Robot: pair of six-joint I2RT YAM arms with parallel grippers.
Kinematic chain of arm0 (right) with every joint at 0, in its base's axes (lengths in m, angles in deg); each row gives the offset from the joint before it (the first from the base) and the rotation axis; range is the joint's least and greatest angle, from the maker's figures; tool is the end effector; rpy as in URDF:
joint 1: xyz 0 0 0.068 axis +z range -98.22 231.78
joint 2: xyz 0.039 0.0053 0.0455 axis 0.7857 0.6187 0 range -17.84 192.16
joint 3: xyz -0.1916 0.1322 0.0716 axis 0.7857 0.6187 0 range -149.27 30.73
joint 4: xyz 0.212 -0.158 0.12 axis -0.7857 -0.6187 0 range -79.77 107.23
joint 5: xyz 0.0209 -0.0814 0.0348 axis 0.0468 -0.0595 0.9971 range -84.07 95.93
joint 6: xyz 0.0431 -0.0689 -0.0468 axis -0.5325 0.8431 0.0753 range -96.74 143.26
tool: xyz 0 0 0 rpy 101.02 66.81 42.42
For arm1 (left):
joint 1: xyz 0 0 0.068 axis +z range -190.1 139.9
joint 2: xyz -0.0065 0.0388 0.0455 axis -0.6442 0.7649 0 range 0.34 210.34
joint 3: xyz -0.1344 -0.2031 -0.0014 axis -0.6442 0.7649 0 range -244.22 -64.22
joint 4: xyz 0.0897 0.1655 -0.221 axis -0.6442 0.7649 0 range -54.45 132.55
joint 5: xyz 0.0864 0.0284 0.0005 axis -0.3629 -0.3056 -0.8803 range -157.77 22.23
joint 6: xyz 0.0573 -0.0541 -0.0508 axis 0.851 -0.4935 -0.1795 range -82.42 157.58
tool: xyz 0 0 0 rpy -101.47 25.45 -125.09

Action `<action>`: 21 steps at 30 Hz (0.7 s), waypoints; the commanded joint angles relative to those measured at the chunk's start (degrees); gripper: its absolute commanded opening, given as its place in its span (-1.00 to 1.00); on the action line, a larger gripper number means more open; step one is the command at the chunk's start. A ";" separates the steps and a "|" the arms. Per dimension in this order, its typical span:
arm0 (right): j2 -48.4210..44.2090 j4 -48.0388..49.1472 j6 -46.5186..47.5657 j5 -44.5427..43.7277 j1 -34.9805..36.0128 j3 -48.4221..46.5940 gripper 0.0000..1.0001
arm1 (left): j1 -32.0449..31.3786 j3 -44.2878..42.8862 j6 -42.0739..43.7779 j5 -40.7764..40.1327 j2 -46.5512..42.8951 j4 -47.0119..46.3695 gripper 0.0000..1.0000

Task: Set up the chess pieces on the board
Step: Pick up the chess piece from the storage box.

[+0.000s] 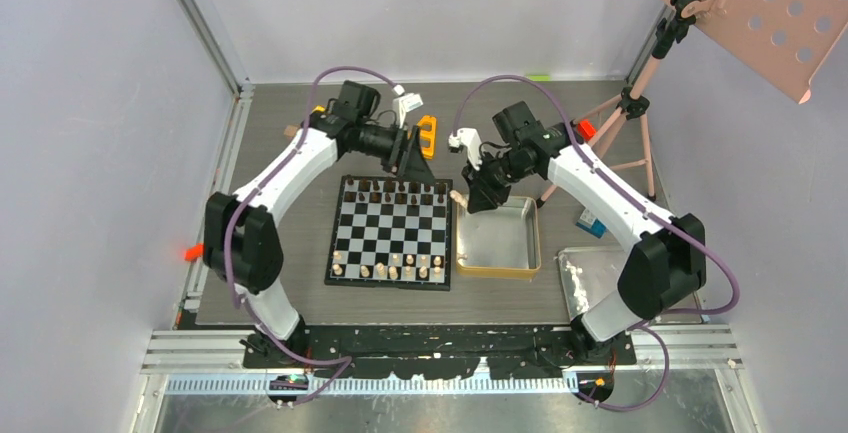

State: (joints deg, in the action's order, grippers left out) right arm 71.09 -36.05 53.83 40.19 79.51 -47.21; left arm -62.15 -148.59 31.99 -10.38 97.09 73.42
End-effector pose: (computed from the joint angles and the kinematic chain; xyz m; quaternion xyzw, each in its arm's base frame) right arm 0.2966 0.2097 0.2238 -0.5111 0.7817 0.2818 0.2199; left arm 0.3496 -0.2185 0.2531 0.2796 0.7931 -0.5097 0.1818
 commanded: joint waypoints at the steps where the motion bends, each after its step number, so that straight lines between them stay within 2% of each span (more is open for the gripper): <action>1: -3.90 4.26 -5.72 2.52 -0.04 -1.83 -0.98 | -2.44 -5.53 -10.17 5.72 5.22 -3.05 0.22; 8: -6.82 7.77 -9.52 0.37 -0.04 -0.56 -0.99 | -4.12 -8.10 -17.81 7.79 9.58 -5.56 0.14; 21: -6.28 9.63 -10.72 -2.22 -0.04 0.46 -0.99 | -5.38 -7.43 -23.85 9.40 10.92 -10.80 0.11</action>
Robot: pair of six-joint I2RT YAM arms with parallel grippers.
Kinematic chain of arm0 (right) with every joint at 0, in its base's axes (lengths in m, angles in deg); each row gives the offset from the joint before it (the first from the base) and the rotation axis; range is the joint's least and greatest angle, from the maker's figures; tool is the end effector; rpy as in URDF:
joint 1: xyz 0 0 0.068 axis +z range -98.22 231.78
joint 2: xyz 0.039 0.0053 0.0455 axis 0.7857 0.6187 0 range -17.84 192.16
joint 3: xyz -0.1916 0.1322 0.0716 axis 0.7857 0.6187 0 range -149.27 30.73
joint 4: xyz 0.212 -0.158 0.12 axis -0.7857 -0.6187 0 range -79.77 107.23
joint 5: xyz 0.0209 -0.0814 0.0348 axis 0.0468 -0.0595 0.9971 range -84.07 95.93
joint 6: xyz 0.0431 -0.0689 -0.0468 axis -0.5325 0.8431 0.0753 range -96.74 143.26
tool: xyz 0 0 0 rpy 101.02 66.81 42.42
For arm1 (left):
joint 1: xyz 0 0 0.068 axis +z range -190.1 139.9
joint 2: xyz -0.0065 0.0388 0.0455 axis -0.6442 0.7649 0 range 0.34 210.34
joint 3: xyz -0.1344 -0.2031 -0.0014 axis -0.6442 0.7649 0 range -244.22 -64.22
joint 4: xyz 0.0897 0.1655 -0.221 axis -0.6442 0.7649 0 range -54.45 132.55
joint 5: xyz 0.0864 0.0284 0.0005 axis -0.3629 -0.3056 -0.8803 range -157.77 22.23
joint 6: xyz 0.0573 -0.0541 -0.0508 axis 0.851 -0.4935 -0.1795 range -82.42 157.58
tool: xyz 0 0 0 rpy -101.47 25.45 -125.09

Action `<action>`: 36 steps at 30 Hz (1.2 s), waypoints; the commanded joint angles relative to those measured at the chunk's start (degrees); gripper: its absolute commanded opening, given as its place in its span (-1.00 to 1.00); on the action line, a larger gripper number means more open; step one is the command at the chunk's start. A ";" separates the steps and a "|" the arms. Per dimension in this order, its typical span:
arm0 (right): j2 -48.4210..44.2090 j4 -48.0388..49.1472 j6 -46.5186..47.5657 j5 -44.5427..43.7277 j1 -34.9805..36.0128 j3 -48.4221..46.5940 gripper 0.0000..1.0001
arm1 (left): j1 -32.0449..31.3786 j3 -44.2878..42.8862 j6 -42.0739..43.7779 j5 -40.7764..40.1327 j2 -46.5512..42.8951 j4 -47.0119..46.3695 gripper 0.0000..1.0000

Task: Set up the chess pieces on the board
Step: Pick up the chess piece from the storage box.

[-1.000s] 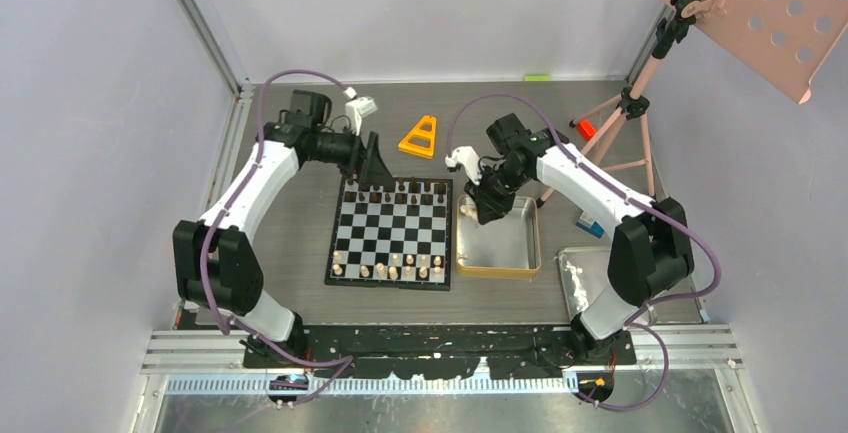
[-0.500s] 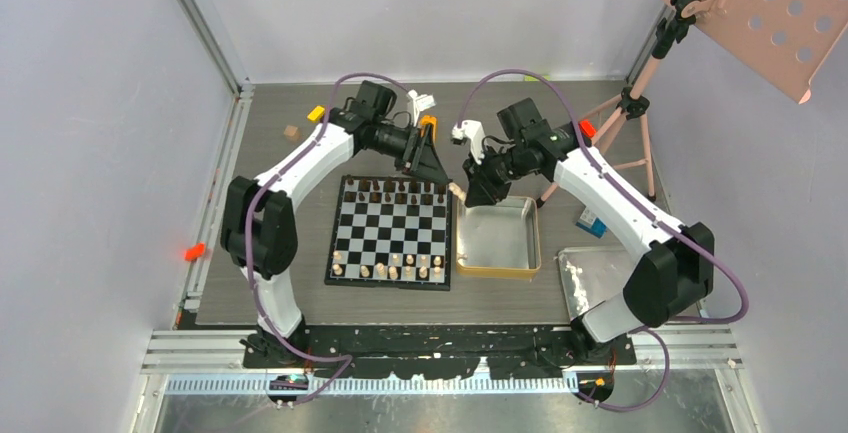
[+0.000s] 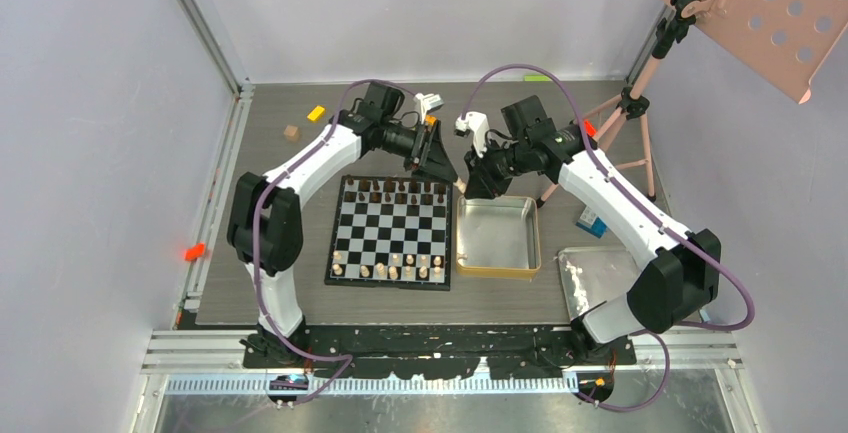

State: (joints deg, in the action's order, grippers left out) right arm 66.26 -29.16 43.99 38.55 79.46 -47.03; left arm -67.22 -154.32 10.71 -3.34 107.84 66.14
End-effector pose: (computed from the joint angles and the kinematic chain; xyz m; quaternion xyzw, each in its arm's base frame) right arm 0.3016 0.2097 0.2595 -0.4547 0.7927 0.2842 0.2900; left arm 0.3615 -0.2709 0.2291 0.1928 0.7894 -0.5811 0.0444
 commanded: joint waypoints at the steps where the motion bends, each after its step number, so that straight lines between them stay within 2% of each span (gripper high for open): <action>1: -1.46 3.00 -1.01 -0.66 0.00 0.29 -0.99 | -0.31 -1.58 -2.76 2.47 0.23 -3.72 0.09; 11: -0.95 3.69 -1.75 -0.96 0.34 0.04 -0.99 | -0.83 -1.60 -3.48 2.64 1.50 -3.96 -0.16; 19: -0.86 3.45 -1.66 -1.60 0.93 0.65 -0.99 | -0.84 -2.17 -4.91 3.31 1.98 -5.37 -0.23; 24: -0.84 3.41 -1.51 -2.17 1.13 0.99 -0.99 | -0.84 -2.18 -5.03 3.44 1.75 -5.58 -0.35; 32: -0.54 3.41 -1.64 -2.69 1.28 0.64 -0.99 | -0.84 -1.41 -4.95 4.10 1.33 -5.81 -0.64; 36: -0.56 3.18 -1.61 -3.52 1.30 0.42 -0.99 | -0.84 -1.13 -4.30 4.70 0.73 -5.66 -1.00</action>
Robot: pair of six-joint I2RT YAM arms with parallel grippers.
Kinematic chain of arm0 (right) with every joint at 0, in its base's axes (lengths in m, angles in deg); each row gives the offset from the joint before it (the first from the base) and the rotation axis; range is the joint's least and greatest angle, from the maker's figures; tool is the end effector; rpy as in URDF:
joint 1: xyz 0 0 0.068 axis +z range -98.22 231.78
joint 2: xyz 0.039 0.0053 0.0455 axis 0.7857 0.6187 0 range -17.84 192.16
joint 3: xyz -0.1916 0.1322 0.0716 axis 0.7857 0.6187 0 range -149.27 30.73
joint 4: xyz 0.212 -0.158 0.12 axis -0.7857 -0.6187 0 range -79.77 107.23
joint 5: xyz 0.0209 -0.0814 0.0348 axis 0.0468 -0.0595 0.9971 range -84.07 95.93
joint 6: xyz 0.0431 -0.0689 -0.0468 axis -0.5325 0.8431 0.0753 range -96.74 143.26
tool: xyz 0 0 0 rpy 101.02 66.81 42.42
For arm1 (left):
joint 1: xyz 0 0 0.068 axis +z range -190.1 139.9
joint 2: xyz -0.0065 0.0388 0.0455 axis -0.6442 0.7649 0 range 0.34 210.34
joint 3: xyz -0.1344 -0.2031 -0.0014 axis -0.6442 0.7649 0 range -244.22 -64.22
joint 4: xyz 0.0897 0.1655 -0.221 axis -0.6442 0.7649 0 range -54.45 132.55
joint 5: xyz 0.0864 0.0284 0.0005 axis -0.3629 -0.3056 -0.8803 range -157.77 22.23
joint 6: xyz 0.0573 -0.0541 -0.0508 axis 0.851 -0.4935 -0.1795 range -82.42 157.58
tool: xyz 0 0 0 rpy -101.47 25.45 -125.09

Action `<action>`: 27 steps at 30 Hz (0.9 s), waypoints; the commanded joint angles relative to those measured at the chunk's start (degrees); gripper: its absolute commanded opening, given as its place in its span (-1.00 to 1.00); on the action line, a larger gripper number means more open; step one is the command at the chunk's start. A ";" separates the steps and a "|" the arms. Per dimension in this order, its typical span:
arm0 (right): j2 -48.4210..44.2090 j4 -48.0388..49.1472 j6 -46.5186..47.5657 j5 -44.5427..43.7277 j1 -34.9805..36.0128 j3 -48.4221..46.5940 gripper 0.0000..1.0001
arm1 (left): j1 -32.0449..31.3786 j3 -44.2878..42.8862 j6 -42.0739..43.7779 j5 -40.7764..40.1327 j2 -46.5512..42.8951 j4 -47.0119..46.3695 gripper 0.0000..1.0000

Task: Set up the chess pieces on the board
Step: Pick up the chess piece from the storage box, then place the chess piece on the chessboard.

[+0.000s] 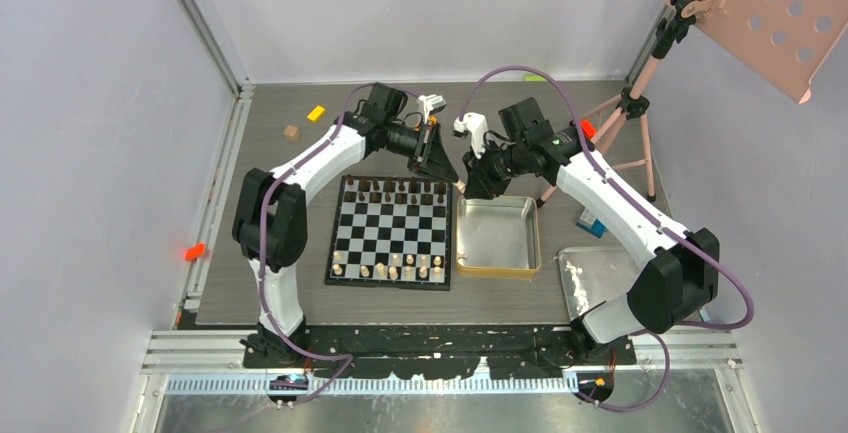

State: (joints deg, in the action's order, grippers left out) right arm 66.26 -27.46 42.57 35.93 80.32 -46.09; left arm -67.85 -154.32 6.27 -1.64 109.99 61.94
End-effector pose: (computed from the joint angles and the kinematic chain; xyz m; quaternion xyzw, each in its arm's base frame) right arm 0.3028 0.2128 0.2545 -0.4474 0.8005 0.2692 0.2941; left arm 0.3655 -0.2797 0.2201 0.1804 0.7829 -0.5950 0.0243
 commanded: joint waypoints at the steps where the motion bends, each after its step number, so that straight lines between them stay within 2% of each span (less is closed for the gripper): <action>1: -0.57 1.23 -0.13 -1.17 0.42 -0.37 -0.99 | -0.12 -1.13 0.84 2.93 -1.63 -1.00 -1.00; 9: -3.35 -0.48 2.01 -4.43 0.30 2.59 -0.99 | 1.79 -2.27 14.76 -0.91 -6.05 10.81 -1.00; 12: -4.57 -0.81 2.13 -5.41 -0.15 3.98 -0.99 | 2.72 -2.40 22.65 -3.73 -8.55 17.21 -1.00; 18: -6.04 -1.43 2.81 -6.90 -1.47 6.24 -0.99 | 2.87 1.40 42.39 -17.14 -16.67 29.05 -1.00; 27: -6.29 0.34 2.11 -4.53 -4.88 10.33 -0.99 | 2.96 16.47 54.64 -35.92 -33.91 32.69 -1.00</action>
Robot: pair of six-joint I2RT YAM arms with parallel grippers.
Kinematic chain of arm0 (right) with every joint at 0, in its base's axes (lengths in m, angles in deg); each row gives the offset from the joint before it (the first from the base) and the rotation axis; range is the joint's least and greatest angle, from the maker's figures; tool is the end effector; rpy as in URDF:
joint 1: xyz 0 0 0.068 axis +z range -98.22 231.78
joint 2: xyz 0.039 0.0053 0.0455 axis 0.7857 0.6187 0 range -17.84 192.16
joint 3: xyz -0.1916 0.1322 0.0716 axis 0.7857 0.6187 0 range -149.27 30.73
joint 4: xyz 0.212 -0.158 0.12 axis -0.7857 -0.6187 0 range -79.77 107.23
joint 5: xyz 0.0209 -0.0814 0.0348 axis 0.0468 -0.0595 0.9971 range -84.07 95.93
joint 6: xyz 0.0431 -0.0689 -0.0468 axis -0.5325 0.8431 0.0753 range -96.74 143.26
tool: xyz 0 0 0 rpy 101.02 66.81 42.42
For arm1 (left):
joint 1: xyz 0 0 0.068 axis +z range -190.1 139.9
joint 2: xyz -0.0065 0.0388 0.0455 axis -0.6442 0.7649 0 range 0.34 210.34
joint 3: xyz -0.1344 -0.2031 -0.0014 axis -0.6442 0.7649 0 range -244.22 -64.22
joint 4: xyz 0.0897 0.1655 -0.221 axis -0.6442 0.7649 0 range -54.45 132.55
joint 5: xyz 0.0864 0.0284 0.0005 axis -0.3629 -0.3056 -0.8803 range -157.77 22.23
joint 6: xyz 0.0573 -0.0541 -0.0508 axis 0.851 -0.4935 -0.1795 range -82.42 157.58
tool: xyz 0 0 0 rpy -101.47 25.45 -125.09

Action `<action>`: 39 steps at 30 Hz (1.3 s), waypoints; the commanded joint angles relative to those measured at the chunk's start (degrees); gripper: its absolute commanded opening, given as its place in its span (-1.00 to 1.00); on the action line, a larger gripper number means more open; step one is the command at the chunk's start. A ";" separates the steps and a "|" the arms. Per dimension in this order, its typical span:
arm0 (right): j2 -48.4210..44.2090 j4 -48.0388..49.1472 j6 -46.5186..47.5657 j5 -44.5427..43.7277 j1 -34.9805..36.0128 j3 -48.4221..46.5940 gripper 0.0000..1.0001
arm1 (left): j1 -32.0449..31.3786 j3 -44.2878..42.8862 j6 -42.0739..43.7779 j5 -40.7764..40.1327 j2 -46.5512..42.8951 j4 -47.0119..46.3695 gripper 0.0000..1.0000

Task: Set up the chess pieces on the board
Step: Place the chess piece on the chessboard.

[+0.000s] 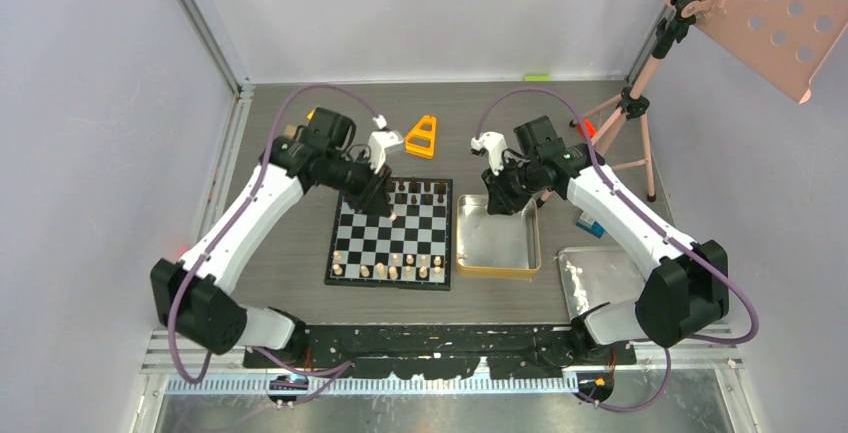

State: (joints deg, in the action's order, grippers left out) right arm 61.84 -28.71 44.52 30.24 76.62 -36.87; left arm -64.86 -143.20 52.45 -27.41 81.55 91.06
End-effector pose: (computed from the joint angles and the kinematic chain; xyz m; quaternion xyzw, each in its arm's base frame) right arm 0.2941 0.1745 0.2162 -0.4213 0.8420 0.2107 0.2629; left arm 0.2821 -0.1904 0.2766 0.3958 0.8158 -0.3526 0.2313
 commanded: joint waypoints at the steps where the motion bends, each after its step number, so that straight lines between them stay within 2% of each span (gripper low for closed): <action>1: -1.69 1.91 -0.19 1.30 -1.72 1.45 -0.99 | -0.03 7.12 9.04 -11.40 -6.97 3.57 -1.00; 8: 0.06 2.64 -0.91 0.49 -2.49 1.71 -0.99 | -0.03 17.32 11.76 -18.05 -14.96 1.74 -1.00; 17: 0.44 3.64 -0.30 -2.00 -2.44 2.72 -0.99 | 0.29 25.64 14.70 -23.95 -17.53 -1.85 -1.00; 28: 1.45 3.43 -0.07 -1.44 -2.43 3.01 -0.99 | 0.85 32.16 17.02 -22.70 -19.31 -5.65 -1.00; 39: 1.78 2.82 0.36 -1.07 -2.43 2.81 -0.99 | 0.85 35.77 17.73 -22.16 -17.39 -9.68 -1.00</action>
State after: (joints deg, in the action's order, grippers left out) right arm 63.65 -26.76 44.12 28.52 74.26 -33.85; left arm -64.33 -107.96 68.95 -50.77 63.60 84.80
